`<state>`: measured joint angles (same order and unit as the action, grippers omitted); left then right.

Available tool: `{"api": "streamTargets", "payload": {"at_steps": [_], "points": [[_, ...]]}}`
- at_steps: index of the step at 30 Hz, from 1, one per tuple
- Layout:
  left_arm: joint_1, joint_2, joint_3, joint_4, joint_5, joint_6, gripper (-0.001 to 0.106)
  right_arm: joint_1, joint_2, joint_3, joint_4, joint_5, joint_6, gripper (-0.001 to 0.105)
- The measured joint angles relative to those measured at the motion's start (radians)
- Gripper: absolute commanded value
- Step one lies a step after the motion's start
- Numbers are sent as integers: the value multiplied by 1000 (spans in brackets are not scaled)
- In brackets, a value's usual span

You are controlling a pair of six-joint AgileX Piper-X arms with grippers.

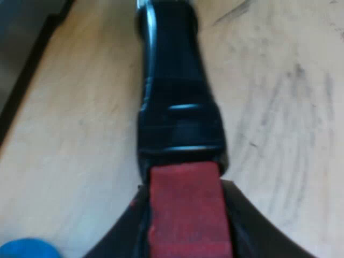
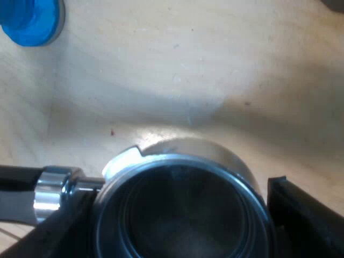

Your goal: Put the handle in the coffee machine

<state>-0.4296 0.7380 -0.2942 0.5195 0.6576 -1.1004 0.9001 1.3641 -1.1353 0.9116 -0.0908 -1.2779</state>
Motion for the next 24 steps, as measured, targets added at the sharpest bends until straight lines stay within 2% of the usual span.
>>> {"api": "streamTargets", "payload": {"at_steps": [2,15,18,20,21,22,24], "points": [[0,0,0,0,0,-2,0,0,0,0,0,0,3,0],[0,0,0,-5,0,-2,0,0,0,0,2,0,3,1],[0,0,0,-5,0,-2,0,0,0,0,2,0,3,20],[0,0,0,-5,0,-2,0,0,0,0,2,0,3,47],[0,0,0,-5,-2,-2,0,0,0,0,2,0,3,49],[0,0,0,-5,0,-2,0,0,0,0,-4,0,3,65],[0,0,0,-5,-3,-2,0,0,0,0,-15,2,3,80]]}}
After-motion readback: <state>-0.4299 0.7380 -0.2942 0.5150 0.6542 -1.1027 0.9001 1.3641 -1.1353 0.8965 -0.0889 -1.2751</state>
